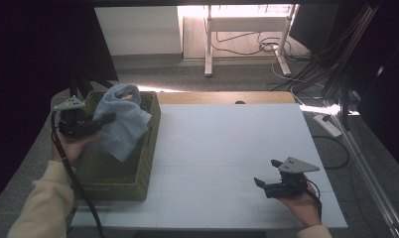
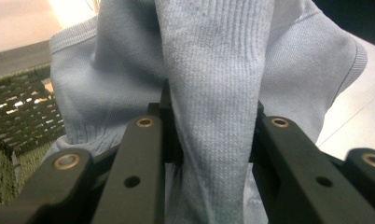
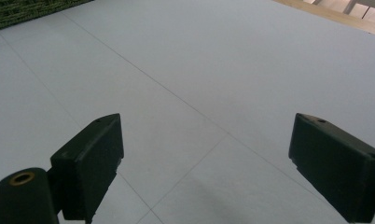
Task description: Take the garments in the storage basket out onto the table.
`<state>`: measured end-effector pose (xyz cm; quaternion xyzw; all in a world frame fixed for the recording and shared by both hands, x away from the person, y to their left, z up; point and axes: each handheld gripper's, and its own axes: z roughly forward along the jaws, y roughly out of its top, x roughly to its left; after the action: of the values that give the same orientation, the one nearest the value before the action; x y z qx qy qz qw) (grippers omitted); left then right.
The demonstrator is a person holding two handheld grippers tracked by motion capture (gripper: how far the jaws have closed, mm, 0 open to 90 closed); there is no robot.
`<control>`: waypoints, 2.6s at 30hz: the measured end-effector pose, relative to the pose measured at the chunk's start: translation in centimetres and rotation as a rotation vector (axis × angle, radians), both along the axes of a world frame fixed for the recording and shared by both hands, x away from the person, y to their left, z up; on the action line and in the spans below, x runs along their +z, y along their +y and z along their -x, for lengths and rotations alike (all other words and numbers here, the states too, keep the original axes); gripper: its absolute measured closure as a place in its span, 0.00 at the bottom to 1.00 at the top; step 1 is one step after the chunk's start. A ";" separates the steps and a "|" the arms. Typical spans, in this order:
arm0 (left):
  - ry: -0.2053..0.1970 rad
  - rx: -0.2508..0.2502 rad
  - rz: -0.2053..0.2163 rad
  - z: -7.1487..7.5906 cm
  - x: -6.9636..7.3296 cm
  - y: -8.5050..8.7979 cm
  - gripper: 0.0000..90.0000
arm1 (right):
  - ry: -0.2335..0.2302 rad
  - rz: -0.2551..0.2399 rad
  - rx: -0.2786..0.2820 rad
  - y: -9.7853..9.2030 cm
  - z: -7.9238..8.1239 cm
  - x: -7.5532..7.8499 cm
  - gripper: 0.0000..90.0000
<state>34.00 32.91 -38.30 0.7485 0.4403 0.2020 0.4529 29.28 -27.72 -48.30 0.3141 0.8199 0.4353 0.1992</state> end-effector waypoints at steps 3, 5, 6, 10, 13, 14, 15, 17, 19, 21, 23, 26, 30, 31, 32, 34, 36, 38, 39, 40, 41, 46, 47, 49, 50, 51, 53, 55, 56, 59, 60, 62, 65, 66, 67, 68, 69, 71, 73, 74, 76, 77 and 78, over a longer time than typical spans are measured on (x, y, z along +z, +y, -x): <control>-0.012 0.001 0.012 0.2 0.3 -0.1 0.79 | -0.001 0.001 0.002 0.0 0.0 0.0 0.12; -0.018 0.003 0.014 0.3 0.5 -0.1 0.79 | -0.003 0.002 0.001 0.1 0.0 0.0 0.12; -0.021 0.002 0.012 0.4 0.7 -0.2 0.79 | -0.002 0.002 0.001 0.1 0.0 0.0 0.12; -0.030 0.003 0.013 0.5 1.1 -0.4 0.79 | 0.003 0.002 0.001 0.1 0.0 -0.1 0.12; -0.038 0.004 0.022 0.5 1.5 -0.5 0.79 | 0.005 0.005 0.002 0.1 0.0 -0.1 0.12; -0.040 0.003 0.026 0.5 1.6 -0.6 0.79 | 0.005 0.005 0.004 0.1 0.0 -0.1 0.12; -0.043 0.002 0.030 0.6 1.7 -0.7 0.79 | 0.005 0.005 0.004 0.1 0.0 -0.1 0.12; -0.044 -0.010 0.053 0.7 1.9 -0.7 0.79 | 0.005 0.002 0.001 0.1 0.0 -0.1 0.12; -0.047 -0.019 0.072 0.8 2.0 -0.6 0.79 | 0.006 0.001 0.000 0.1 0.0 -0.1 0.12; -0.052 -0.018 0.074 0.9 2.2 -0.7 0.79 | 0.006 0.002 0.002 0.1 0.0 -0.1 0.12; -0.060 -0.015 0.075 1.0 2.5 -0.8 0.79 | 0.005 0.003 0.003 0.1 0.0 -0.1 0.12; -0.073 -0.022 0.081 1.2 3.0 -1.0 0.79 | 0.006 0.003 0.001 0.1 0.0 -0.1 0.12; -0.080 -0.024 0.073 1.4 3.5 -1.4 0.79 | 0.006 0.004 0.002 0.1 0.0 -0.1 0.12; -0.083 -0.025 0.073 1.5 3.5 -1.5 0.79 | 0.006 0.004 0.002 0.1 0.0 -0.1 0.12; -0.085 -0.030 0.074 1.5 3.6 -1.6 0.79 | 0.005 0.004 0.001 0.1 0.0 -0.1 0.12; -0.088 -0.035 0.074 1.6 3.7 -1.8 0.79 | 0.007 0.005 -0.001 0.0 0.0 -0.1 0.12; -0.090 -0.038 0.075 1.6 3.8 -2.0 0.79 | 0.008 0.003 -0.001 0.0 0.0 -0.1 0.12; -0.092 -0.041 0.075 1.7 3.9 -2.1 0.79 | 0.007 0.002 -0.003 0.0 0.0 -0.1 0.12; -0.095 -0.042 0.078 1.7 4.0 -2.2 0.79 | 0.006 0.003 -0.001 0.0 0.0 -0.1 0.12; -0.097 -0.044 0.082 1.7 4.1 -2.3 0.79 | 0.007 0.003 -0.001 0.0 0.0 -0.1 0.12; -0.100 -0.044 0.084 1.8 4.1 -2.3 0.79 | 0.009 0.005 -0.002 0.0 0.0 -0.1 0.12; -0.104 -0.040 0.096 1.9 4.3 -2.6 0.79 | 0.006 0.001 -0.004 0.0 0.0 -0.1 0.12; -0.106 -0.041 0.099 1.9 4.3 -2.7 0.79 | 0.006 0.001 -0.004 0.0 0.0 -0.1 0.12; -0.109 -0.046 0.103 1.9 4.4 -2.9 0.79 | 0.007 0.002 -0.004 0.0 0.0 -0.1 0.12; -0.111 -0.051 0.104 1.9 4.5 -3.0 0.79 | 0.008 0.003 -0.003 0.0 0.0 -0.1 0.12; -0.112 -0.052 0.107 1.9 4.5 -3.1 0.79 | 0.008 0.004 -0.002 0.0 0.0 -0.1 0.12; -0.114 -0.055 0.107 1.9 4.6 -3.3 0.79 | 0.008 0.003 -0.002 0.0 0.0 -0.1 0.12; -0.117 -0.063 0.108 1.9 4.7 -3.6 0.79 | 0.005 0.000 -0.001 0.0 0.0 -0.1 0.12; -0.119 -0.066 0.109 1.9 4.8 -3.7 0.79 | 0.006 -0.001 -0.002 0.0 0.0 -0.1 0.12; -0.122 -0.076 0.118 1.9 4.9 -4.1 0.79 | 0.005 -0.004 -0.005 0.0 0.0 -0.1 0.12; -0.122 -0.079 0.120 1.8 4.9 -4.2 0.79 | 0.005 -0.002 -0.005 0.0 0.0 -0.1 0.12; -0.126 -0.083 0.125 1.8 5.0 -4.4 0.79 | 0.006 0.001 -0.005 0.0 0.0 -0.1 0.12; -0.131 -0.092 0.136 1.9 5.1 -4.7 0.79 | 0.006 0.001 -0.006 0.0 0.0 -0.1 0.12; -0.133 -0.098 0.138 1.9 5.1 -4.8 0.79 | 0.004 0.001 -0.006 0.0 0.0 -0.1 0.12; -0.134 -0.100 0.138 1.9 5.1 -4.9 0.79 | 0.004 0.001 -0.006 0.0 0.0 -0.1 0.12; -0.135 -0.102 0.136 1.9 5.2 -5.0 0.79 | 0.004 0.001 -0.006 0.0 0.0 -0.1 0.12; -0.135 -0.102 0.136 1.9 5.1 -5.1 0.79 | 0.004 0.001 -0.005 0.0 0.0 -0.1 0.12; -0.135 -0.103 0.141 1.8 5.1 -5.2 0.79 | 0.005 0.000 -0.004 0.0 0.0 -0.2 0.12; -0.135 -0.110 0.147 1.8 5.1 -5.4 0.79 | 0.004 0.002 -0.004 0.0 0.0 -0.2 0.12; -0.135 -0.115 0.148 1.8 5.2 -5.5 0.79 | 0.003 0.002 -0.004 0.0 0.0 -0.2 0.12; -0.139 -0.121 0.148 1.8 5.3 -5.8 0.79 | 0.004 0.004 -0.005 0.0 0.0 -0.2 0.12; -0.140 -0.124 0.149 1.7 5.3 -5.9 0.79 | 0.005 0.006 -0.004 0.0 0.0 -0.2 0.12; -0.141 -0.127 0.151 1.7 5.4 -6.0 0.79 | 0.007 0.005 -0.005 0.0 0.0 -0.2 0.12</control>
<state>32.28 26.91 -32.91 0.7225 0.3731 0.1915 0.5496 29.32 -27.72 -48.47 0.3168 0.8210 0.4316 0.1983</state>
